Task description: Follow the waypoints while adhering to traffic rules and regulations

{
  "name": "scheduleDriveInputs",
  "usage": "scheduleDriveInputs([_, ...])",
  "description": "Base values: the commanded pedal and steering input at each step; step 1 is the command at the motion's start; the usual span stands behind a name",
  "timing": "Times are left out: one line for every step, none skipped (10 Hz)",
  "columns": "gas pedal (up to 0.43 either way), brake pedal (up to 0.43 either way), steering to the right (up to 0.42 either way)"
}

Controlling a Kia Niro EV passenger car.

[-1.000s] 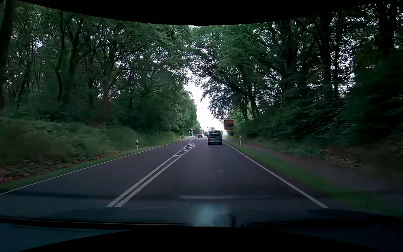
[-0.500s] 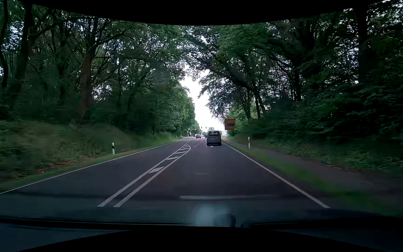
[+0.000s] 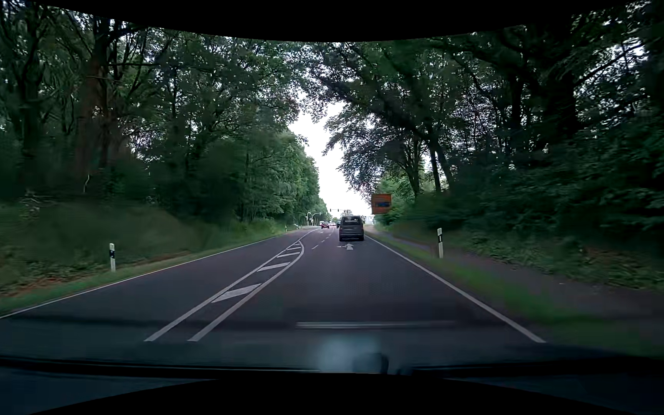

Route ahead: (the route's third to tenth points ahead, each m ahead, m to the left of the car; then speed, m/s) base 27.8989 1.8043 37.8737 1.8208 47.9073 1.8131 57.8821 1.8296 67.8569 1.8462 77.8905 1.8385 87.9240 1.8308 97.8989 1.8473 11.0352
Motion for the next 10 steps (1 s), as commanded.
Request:
scheduleDriveInputs([0.138, 0.0, -0.009])
scheduleDriveInputs([0.138, 0.0, -0.011])
scheduleDriveInputs([0.138, 0.0, -0.015])
scheduleDriveInputs([0.138, 0.0, -0.019])
scheduleDriveInputs([0.138, 0.0, -0.022])
scheduleDriveInputs([0.138, 0.0, -0.025])
scheduleDriveInputs([0.13, 0.0, -0.028])
scheduleDriveInputs([0.13, 0.0, -0.03])
scheduleDriveInputs([0.13, 0.0, -0.031])
scheduleDriveInputs([0.13, 0.0, -0.031])
